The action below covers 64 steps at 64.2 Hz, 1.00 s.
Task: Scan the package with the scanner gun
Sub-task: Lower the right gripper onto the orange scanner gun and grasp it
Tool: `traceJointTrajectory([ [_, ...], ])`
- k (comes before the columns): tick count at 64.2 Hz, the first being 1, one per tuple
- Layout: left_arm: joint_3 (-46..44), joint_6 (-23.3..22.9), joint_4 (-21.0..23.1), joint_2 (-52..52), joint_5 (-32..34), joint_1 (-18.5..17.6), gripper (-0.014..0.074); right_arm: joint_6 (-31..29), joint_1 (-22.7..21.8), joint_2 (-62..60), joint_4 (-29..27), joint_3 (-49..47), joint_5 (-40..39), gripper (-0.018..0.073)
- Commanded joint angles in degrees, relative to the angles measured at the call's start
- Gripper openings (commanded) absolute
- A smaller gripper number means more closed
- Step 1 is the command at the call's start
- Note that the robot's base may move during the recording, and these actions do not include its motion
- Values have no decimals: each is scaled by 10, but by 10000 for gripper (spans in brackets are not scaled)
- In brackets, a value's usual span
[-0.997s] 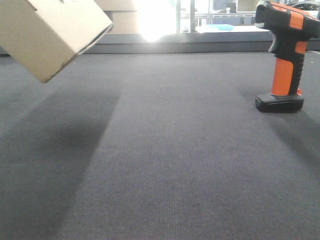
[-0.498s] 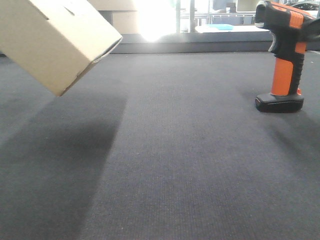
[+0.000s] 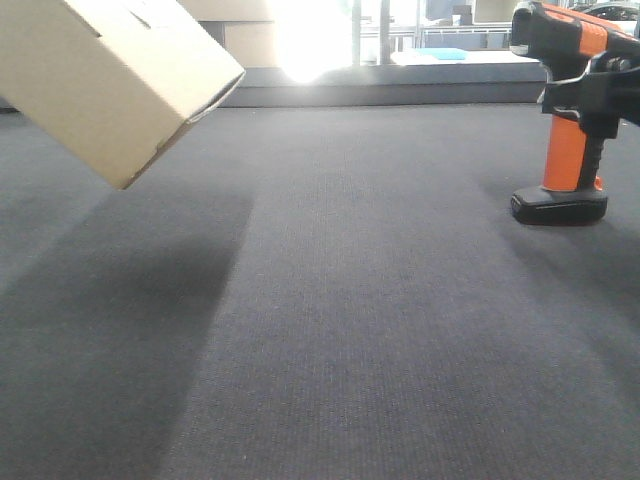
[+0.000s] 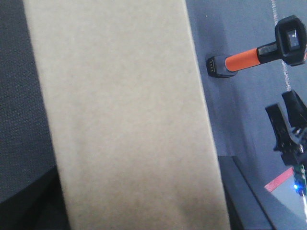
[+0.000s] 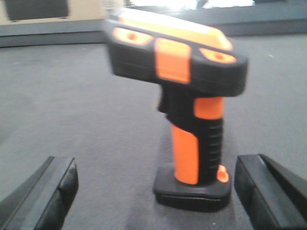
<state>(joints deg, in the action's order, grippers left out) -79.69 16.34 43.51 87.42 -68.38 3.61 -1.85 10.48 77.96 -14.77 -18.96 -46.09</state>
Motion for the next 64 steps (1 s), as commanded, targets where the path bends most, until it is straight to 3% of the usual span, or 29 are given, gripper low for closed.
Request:
traceJointTrajectory([
  [1, 0, 2, 18, -8, 4, 1, -111, -1, 1, 23, -10, -21, -23, 568],
  [20, 0, 2, 18, -8, 4, 1, -111, -1, 1, 81, -72, -97, -6, 568],
  [64, 0, 2, 7, -8, 19, 1, -111, -1, 1, 168, -112, -177, 2, 568],
])
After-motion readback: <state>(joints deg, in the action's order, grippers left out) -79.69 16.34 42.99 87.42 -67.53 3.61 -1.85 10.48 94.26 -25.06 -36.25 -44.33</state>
